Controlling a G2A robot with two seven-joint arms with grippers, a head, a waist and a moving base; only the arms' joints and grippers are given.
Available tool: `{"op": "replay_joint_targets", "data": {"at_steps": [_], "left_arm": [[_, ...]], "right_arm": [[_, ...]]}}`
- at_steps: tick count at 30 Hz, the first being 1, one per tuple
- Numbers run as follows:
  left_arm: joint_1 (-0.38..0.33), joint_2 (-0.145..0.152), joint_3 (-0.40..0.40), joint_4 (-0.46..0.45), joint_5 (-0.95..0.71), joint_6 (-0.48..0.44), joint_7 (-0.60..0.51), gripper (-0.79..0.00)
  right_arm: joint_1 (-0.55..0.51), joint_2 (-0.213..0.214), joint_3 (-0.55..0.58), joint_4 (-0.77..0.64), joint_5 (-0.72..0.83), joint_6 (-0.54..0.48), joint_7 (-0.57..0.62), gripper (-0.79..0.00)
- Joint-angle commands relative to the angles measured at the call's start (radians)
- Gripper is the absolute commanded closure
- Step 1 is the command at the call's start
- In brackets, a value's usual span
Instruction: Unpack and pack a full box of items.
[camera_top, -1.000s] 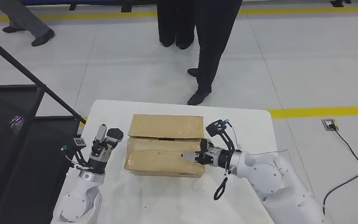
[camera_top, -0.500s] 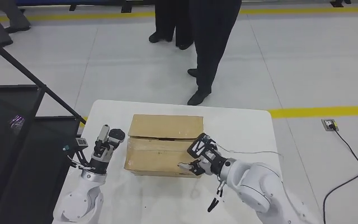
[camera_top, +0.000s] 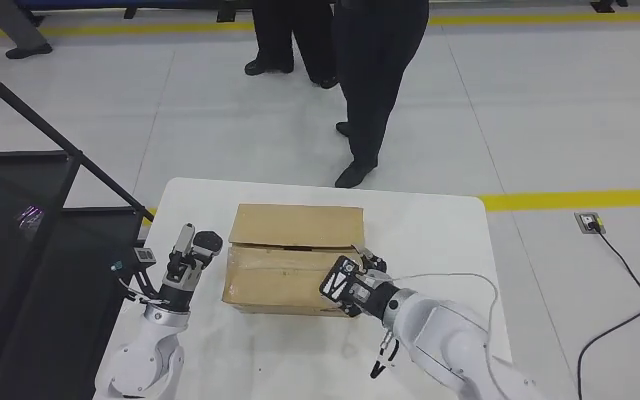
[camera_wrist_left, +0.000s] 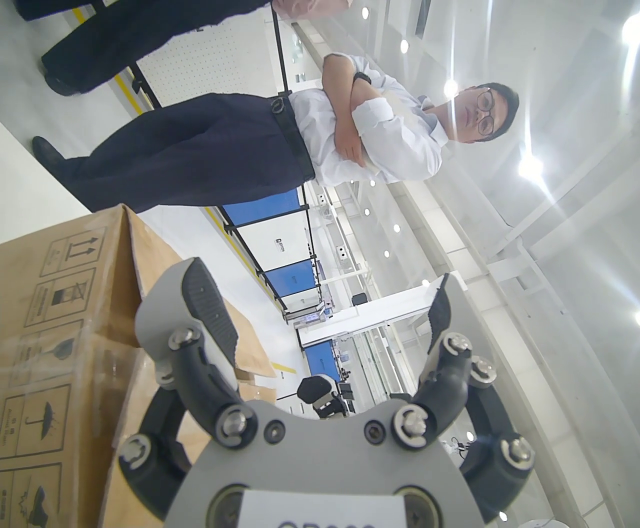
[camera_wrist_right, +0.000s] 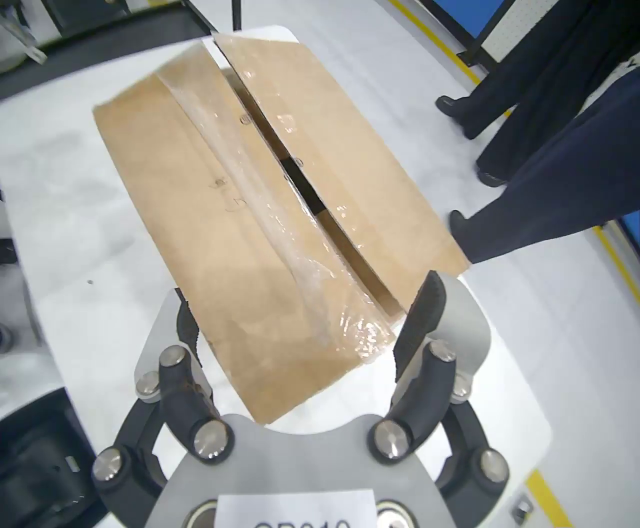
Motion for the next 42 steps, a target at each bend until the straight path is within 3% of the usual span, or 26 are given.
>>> {"op": "replay_joint_targets", "data": {"at_steps": [1, 2, 3, 10, 19, 22, 24, 30, 42], "left_arm": [[0.002, 0.0, 0.001, -0.003, 0.0, 0.001, 0.0, -0.785], [0.002, 0.0, 0.001, -0.003, 0.0, 0.002, 0.0, -0.785], [0.003, 0.0, 0.0, -0.004, -0.001, 0.002, 0.001, -0.785], [0.009, -0.001, -0.003, -0.006, -0.002, 0.001, 0.005, -0.785], [0.01, -0.001, -0.003, -0.007, -0.001, 0.001, 0.005, -0.785], [0.008, -0.002, -0.005, -0.007, -0.001, 0.002, 0.007, -0.785], [0.007, -0.002, -0.007, -0.006, -0.005, 0.003, 0.007, -0.785], [0.003, -0.001, -0.016, 0.001, -0.029, 0.015, 0.006, -0.785], [-0.012, 0.005, -0.044, 0.023, -0.11, 0.095, -0.077, -0.785]], "right_arm": [[0.013, -0.004, -0.019, 0.011, -0.068, -0.006, 0.011, -0.613], [0.017, -0.007, -0.029, 0.018, -0.087, -0.003, 0.021, -0.459], [0.023, -0.01, -0.038, 0.025, -0.099, 0.002, 0.032, -0.385], [0.069, -0.034, -0.084, 0.067, -0.144, 0.003, 0.088, -0.246], [0.079, -0.049, -0.086, 0.082, -0.154, -0.024, 0.121, -0.252], [0.08, -0.053, -0.083, 0.083, -0.153, -0.037, 0.129, -0.148], [0.081, -0.056, -0.081, 0.084, -0.154, -0.043, 0.131, 0.0], [0.092, -0.066, -0.084, 0.081, -0.169, -0.056, 0.148, 0.0], [0.107, -0.104, -0.161, -0.006, -0.395, 0.074, 0.196, 0.0]]}}
